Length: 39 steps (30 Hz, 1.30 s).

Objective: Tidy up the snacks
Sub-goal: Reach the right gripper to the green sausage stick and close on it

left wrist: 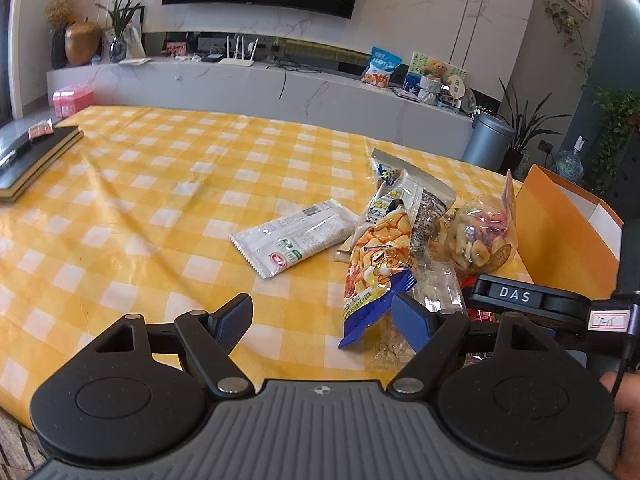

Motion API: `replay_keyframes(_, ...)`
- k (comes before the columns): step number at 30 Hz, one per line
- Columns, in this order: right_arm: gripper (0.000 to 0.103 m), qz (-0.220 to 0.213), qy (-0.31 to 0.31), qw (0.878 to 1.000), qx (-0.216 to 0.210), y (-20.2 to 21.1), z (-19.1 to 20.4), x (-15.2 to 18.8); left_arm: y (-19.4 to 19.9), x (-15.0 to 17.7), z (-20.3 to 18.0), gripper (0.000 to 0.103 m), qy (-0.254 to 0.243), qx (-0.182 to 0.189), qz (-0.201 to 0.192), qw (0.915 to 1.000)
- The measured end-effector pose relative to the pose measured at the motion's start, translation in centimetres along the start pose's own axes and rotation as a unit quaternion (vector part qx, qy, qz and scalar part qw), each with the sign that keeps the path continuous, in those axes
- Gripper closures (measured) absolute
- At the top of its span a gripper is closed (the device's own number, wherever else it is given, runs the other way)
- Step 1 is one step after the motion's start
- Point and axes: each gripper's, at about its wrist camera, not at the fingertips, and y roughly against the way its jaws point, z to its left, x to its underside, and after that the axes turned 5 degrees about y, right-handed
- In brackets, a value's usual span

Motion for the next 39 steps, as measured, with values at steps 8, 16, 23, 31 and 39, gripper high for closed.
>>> replay_keyframes(8,0.024,-0.001,-0.01,1.0,-0.006,0.8,0.0,0.7,0.5,-0.2,0.7,0.01,0.009,-0.003,-0.002,1.0)
replay_keyframes(16,0.051,-0.025,-0.062,0.998,-0.015,2.6,-2.1,1.1,0.5,-0.2,0.8,0.01,0.009,-0.006,0.0,0.9999)
replay_keyframes(23,0.069,0.007,-0.049,0.999,-0.014,1.8,-2.2,0.7,1.0,0.2,-0.1,0.01,-0.009,0.01,-0.009,0.9999)
replay_keyframes(31,0.079,0.007,0.052,0.998,0.042,0.8,0.7,0.4,2.1,0.4,-2.6,0.01,-0.041,0.041,-0.021,0.9981)
replay_keyframes(39,0.081,0.049,0.03,0.998,0.024,3.6,-1.8,1.9,2.6,0.0,-4.1,0.014,-0.06,0.03,-0.031,0.9973)
